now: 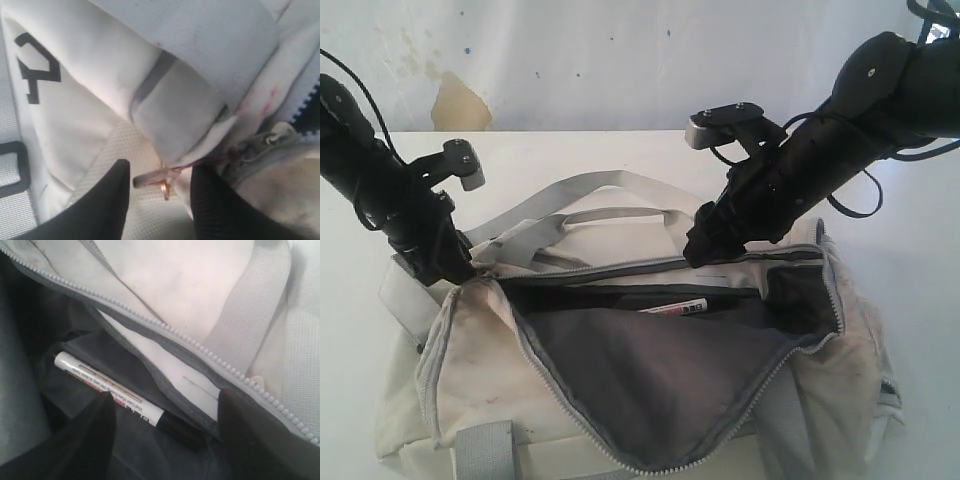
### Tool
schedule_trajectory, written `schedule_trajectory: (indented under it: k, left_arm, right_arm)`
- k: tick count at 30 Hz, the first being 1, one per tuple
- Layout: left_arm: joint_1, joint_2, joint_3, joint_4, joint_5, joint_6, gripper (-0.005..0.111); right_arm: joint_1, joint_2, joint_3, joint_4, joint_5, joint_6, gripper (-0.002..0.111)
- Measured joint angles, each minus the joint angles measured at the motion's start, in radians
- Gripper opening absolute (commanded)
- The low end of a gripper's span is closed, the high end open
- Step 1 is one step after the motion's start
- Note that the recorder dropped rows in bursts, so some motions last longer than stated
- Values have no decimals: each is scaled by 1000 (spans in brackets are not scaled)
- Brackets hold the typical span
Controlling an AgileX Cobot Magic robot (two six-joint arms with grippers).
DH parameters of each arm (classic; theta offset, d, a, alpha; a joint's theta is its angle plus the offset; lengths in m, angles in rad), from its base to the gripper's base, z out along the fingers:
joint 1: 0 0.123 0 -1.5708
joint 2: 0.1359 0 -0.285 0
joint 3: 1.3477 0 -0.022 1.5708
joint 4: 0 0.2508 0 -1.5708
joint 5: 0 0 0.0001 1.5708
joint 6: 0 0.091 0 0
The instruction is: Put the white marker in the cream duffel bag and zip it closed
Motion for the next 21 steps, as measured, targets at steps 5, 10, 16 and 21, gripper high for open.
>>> schedule_trajectory:
  k: [5, 10, 16, 21]
  left_arm:
    - [0, 47, 0, -11, 41, 22, 32]
    - [0, 33, 0, -13, 54, 23, 0]
    - [0, -42, 0, 65, 65, 27, 0]
    - [0, -108, 0, 61, 69, 29, 0]
  right_arm:
    - [0, 0, 0, 0, 2, 0, 55]
    - [0, 0, 0, 0, 7, 0, 55]
    - [0, 0, 0, 0, 11, 0, 55]
    - [0, 0, 0, 0, 11, 0, 55]
